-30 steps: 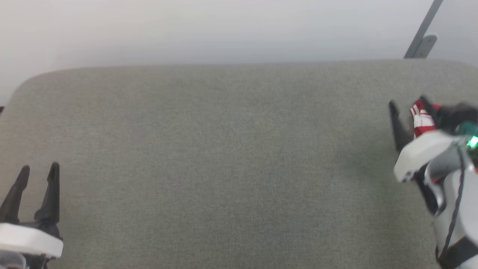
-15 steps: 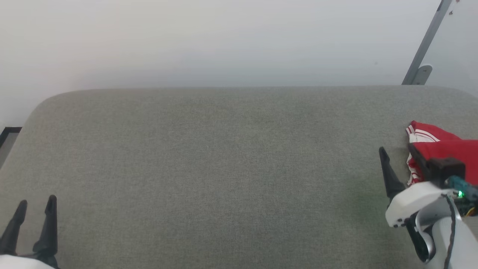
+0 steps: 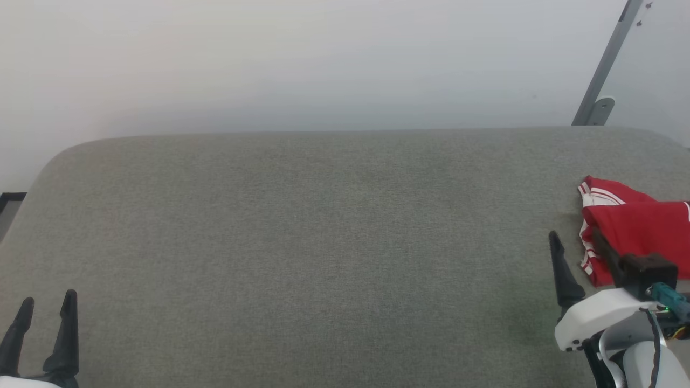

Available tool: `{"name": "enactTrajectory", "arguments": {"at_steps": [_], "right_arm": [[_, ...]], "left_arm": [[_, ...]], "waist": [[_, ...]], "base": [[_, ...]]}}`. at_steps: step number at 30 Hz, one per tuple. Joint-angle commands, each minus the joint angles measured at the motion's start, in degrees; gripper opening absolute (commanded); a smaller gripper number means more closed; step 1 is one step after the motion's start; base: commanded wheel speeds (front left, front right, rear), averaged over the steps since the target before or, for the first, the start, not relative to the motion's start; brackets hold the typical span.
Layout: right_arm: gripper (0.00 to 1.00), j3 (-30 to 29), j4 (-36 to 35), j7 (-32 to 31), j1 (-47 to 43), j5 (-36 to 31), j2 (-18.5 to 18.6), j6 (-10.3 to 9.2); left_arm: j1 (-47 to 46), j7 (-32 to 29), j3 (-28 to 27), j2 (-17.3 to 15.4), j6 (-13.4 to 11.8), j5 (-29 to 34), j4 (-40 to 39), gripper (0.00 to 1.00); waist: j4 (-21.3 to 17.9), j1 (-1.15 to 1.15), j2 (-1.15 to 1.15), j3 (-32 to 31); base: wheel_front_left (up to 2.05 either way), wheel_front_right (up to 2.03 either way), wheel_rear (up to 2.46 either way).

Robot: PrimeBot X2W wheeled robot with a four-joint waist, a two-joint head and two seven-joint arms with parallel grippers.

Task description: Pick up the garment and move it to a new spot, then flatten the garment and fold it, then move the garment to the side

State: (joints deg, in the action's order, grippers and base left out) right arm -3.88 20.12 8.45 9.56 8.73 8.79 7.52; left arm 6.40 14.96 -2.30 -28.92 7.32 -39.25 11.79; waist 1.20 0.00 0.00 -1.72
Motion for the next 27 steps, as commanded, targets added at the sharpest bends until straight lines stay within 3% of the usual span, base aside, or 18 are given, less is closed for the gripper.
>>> {"name": "enactTrajectory", "arguments": {"at_steps": [1, 27], "right_arm": [[1.00, -0.07, -0.42, -0.27, -0.72, -0.03, -0.26, -0.08], [1.00, -0.50, -4.33, -2.24, -3.09, -0.76, -2.47, -0.08]], "left_arm": [[0.60, 0.26, -0.15, 0.10, 0.21, 0.39, -0.22, 1.00], [-0.55, 0.26, 0.43, 0.26, 0.21, -0.63, -1.21, 1.00]], "waist": [[-0.11, 0.00, 0.00, 0.01], [-1.48, 0.00, 0.00, 0.31]], "base": [[0.00, 0.00, 0.00], [0.00, 0.00, 0.00]]}}
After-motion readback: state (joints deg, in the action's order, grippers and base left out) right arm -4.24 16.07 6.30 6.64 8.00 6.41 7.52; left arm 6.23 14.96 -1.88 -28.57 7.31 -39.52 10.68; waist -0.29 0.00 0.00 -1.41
